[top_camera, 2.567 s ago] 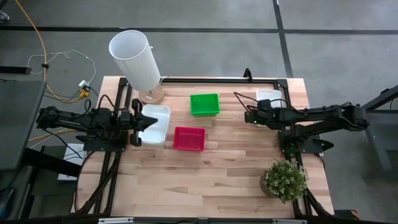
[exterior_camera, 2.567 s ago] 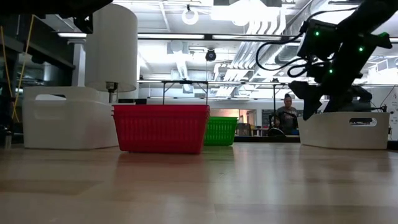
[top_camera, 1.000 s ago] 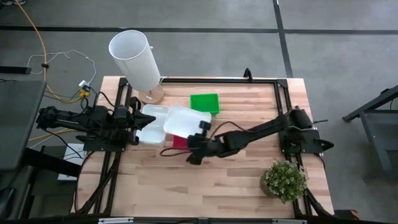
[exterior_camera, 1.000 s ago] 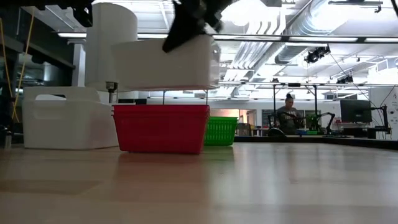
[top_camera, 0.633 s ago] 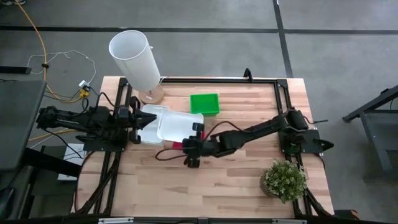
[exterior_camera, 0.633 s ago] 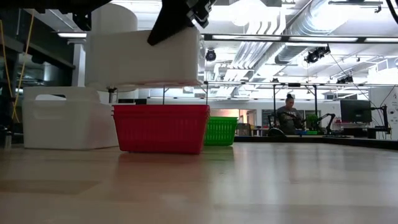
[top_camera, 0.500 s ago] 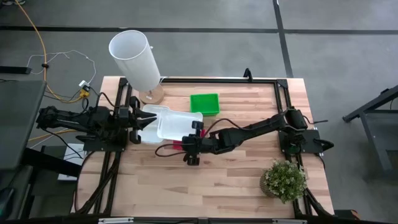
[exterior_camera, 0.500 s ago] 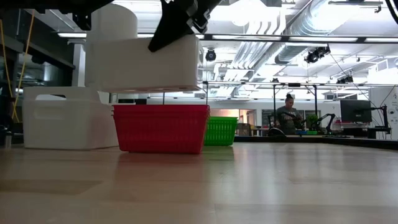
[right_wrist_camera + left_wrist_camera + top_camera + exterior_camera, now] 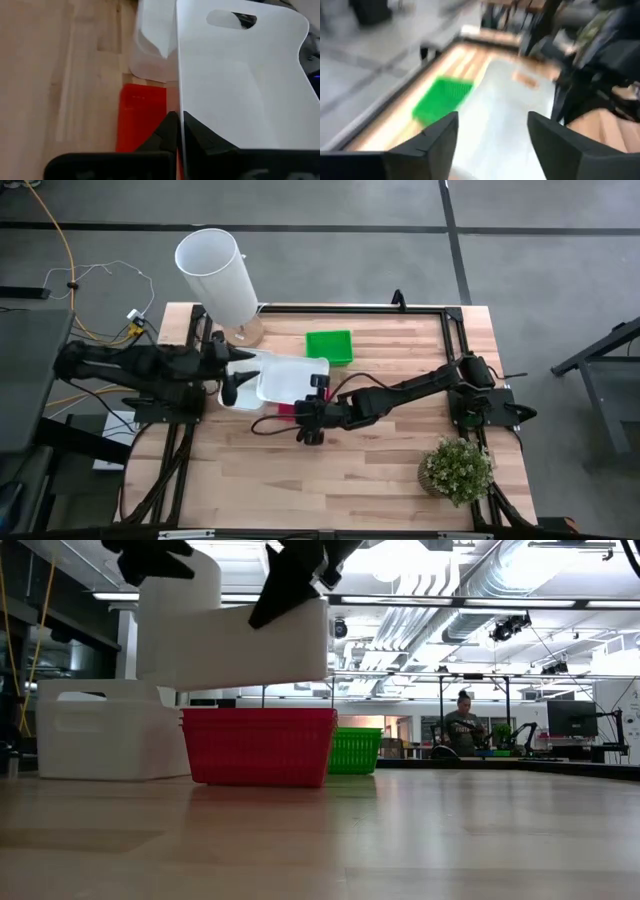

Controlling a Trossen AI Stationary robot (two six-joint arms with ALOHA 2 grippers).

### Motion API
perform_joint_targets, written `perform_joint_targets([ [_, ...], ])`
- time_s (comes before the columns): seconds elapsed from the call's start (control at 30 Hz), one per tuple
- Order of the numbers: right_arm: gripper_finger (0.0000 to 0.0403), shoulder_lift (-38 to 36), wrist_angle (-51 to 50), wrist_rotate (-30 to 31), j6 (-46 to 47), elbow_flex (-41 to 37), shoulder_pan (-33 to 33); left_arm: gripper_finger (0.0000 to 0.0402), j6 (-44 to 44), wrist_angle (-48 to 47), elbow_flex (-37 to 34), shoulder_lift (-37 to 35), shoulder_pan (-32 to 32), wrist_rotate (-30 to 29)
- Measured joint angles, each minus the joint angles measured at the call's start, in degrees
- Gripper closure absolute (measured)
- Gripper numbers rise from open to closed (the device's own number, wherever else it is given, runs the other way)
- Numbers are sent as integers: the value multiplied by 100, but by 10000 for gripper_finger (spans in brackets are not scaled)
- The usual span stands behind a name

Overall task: Stack baskets by color
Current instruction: Stack the right white bin on the left white bins

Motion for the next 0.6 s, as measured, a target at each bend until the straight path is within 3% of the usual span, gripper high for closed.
perform_joint_targets([
  [0.13, 403, 0, -65, 237, -44, 0, 0, 151, -1205, -1922, 1107, 808, 0, -18],
  [0.27, 403, 0, -30, 235, -93, 0, 0, 149, -2237, -2953, 1650, 1431, 22, -38],
  [0.6, 403, 0, 129, 222, -195, 0, 0, 151, -2680, -2916, 1664, 2222, 425, 102],
])
